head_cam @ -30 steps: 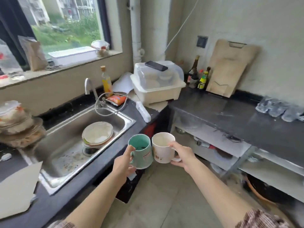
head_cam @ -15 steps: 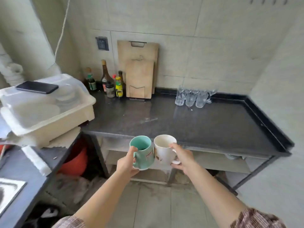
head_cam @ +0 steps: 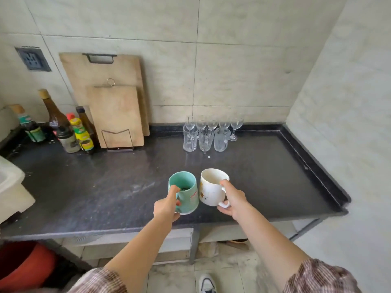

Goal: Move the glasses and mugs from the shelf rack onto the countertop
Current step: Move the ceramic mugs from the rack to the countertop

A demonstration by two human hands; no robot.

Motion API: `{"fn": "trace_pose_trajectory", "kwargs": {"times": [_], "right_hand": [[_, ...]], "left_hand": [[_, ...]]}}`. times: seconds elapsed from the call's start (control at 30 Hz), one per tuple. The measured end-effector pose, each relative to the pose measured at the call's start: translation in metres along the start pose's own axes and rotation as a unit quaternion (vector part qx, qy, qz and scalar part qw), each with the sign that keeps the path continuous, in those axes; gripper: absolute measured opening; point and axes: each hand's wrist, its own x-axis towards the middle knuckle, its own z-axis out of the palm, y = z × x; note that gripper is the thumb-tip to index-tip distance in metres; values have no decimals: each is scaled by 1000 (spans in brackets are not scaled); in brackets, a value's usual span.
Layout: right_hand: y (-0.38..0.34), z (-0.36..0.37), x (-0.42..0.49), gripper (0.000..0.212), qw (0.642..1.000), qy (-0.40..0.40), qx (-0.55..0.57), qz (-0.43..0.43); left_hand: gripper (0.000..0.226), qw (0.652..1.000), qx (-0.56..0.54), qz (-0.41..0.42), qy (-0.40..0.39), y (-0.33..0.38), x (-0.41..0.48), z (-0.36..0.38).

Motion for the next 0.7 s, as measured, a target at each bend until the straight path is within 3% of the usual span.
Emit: {"fn": "trace_pose_trajectory", "kwargs": {"times": [0.33, 0.7], "right_hand": [[-83, 7, 131, 47, 994, -24, -73, 80], [-108, 37, 200, 51, 991, -13, -39, 129]], "left_hand": [[35, 997, 4, -41, 60, 43, 90, 108], [33, 994, -6, -57, 97, 55, 153, 149]]}}
